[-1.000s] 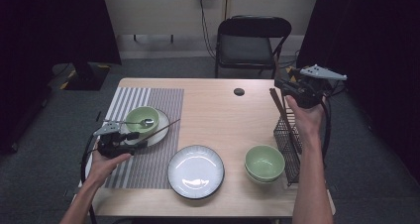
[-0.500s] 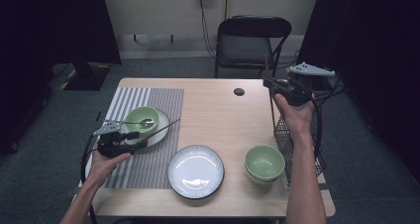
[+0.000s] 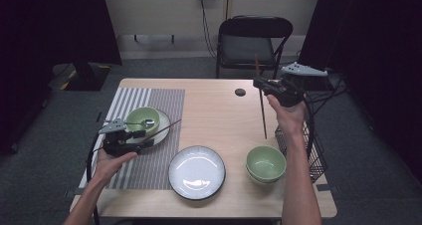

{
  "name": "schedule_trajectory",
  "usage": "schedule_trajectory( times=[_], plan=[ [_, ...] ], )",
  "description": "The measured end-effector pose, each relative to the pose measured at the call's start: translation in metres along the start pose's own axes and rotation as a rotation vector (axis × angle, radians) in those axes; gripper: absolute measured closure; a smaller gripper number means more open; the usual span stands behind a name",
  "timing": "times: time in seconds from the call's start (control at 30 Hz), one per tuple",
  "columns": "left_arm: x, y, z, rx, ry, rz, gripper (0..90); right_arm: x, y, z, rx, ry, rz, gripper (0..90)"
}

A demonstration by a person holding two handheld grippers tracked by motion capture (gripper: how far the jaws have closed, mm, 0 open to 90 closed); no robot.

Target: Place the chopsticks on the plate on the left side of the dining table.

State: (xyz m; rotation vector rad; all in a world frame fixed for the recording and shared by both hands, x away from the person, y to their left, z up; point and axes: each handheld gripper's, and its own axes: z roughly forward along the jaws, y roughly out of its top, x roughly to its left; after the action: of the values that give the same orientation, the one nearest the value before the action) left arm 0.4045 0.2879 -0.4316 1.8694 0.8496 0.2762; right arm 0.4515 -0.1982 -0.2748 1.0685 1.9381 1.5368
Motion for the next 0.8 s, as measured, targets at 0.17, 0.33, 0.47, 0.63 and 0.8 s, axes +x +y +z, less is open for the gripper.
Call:
schedule_trajectory(
  times=[0.17, 0.33, 0.47, 0.63, 0.8],
  plan=[
    [-0.006, 0.011, 0.005, -0.031, -0.022, 0.005, 39.6, 0.011, -0.005, 0.009, 0.007, 0.033, -0.013, 84.8],
    [-0.014, 0.017, 0.012, -0.017, -0.047, 0.024, 39.6, 0.021, -0.003, 0.010, -0.003, 0.059, -0.030, 84.9],
    [-0.021, 0.026, 0.018, -0.014, -0.075, 0.046, 40.9, 0.027, 0.000, 0.009, -0.021, 0.090, -0.033, 84.8],
    [-0.030, 0.034, 0.025, -0.035, -0.089, 0.056, 40.9, 0.036, 0.002, 0.013, -0.023, 0.115, -0.036, 84.9],
    [-0.040, 0.043, 0.035, -0.057, -0.125, 0.056, 41.3, 0.046, 0.002, 0.022, -0.010, 0.139, -0.038, 84.9]
  ],
)
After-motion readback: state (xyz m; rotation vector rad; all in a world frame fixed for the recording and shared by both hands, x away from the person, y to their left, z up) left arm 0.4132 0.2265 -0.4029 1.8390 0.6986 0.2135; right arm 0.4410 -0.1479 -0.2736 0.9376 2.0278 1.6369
